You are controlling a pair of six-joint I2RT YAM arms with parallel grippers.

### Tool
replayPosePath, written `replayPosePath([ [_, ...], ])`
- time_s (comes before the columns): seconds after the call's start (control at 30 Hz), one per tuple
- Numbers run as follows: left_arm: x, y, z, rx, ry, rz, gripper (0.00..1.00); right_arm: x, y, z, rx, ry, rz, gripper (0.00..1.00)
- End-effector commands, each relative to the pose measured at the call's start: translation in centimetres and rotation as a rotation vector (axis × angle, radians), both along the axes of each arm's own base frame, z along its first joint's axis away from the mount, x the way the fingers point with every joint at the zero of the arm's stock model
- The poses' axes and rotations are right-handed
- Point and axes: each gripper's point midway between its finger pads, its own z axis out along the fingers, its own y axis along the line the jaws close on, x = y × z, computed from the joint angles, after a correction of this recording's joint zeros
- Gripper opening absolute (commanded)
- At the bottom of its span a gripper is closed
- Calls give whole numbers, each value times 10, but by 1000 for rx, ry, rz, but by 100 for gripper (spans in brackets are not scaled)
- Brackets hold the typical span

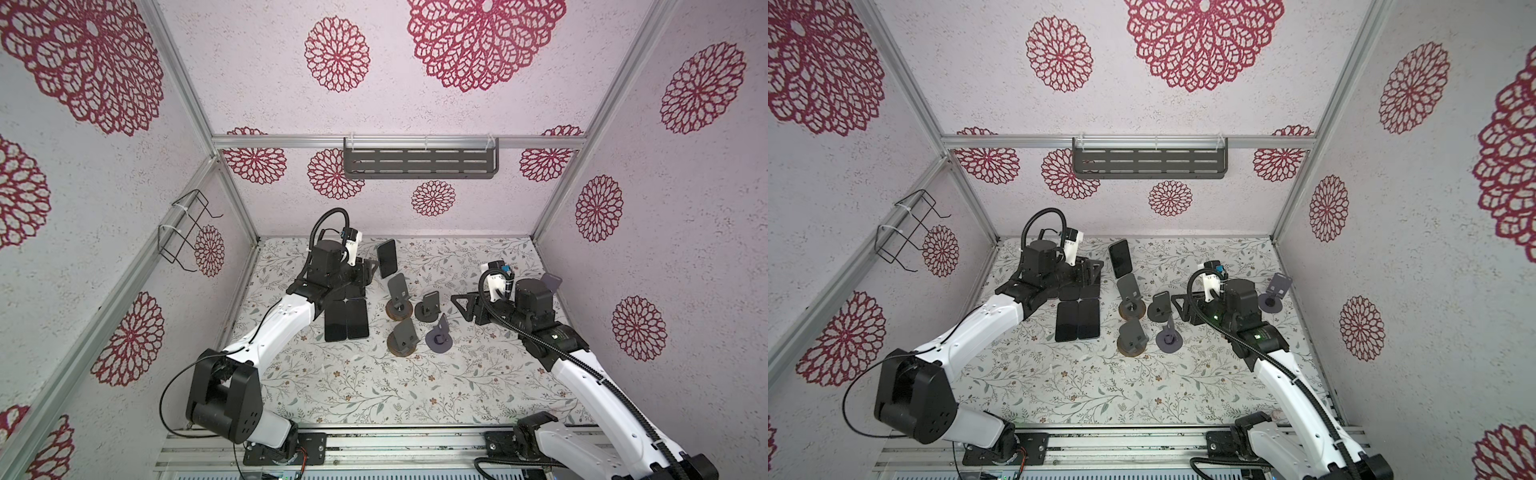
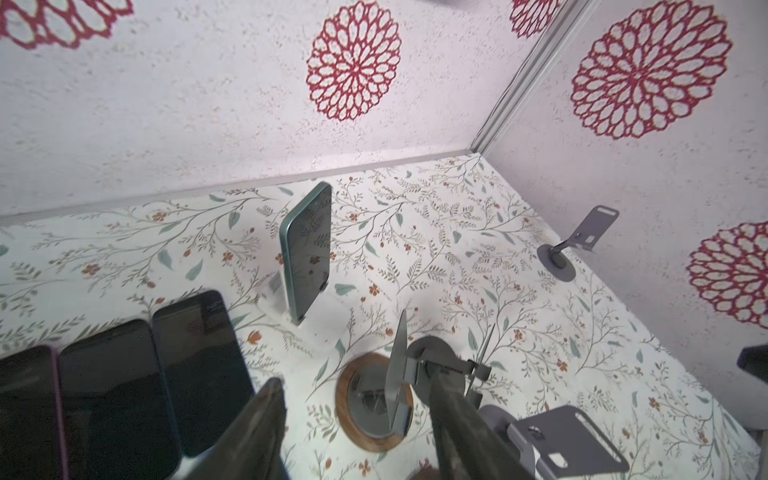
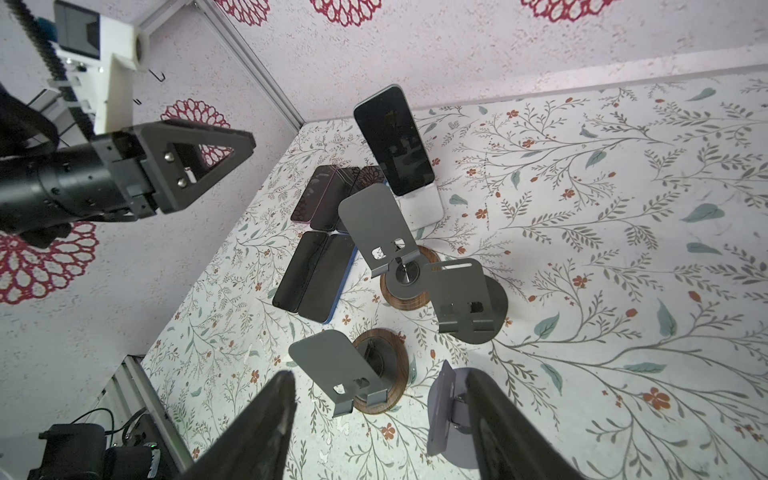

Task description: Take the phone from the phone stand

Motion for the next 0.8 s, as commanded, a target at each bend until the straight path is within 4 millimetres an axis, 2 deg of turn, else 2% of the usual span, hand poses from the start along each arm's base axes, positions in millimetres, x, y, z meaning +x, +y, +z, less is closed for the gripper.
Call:
replayPosePath([
  [0.0,17,-18,15,-53,-69,-56,57,-5,-1,13,41,-19,-8,68],
  [0.17,41,-29,-4,-24,-100,-99,52,-15,-5,15,46,-15,-9,68],
  [0.3,63,-27,-26,-4,-62,-104,50,-22,-8,17,43,-18,-17,68],
  [0.53,97,-19,-47,-23,-31,-85,50,-27,-12,14,29,-12,-25,68],
  [0.57,99,-18,-48,-25,-29,-85,50,-28,-13,13,25,-10,-27,68],
  [0.6,104,-19,-61,-27,-3,-88,49,-29,-14,12,20,-8,-28,68],
  [0.63,107,-19,-65,-33,6,-94,49,-30,-15,11,12,-6,-31,68],
  [0.77,113,-26,-76,-21,32,-131,44,-31,-17,8,-19,5,-34,68],
])
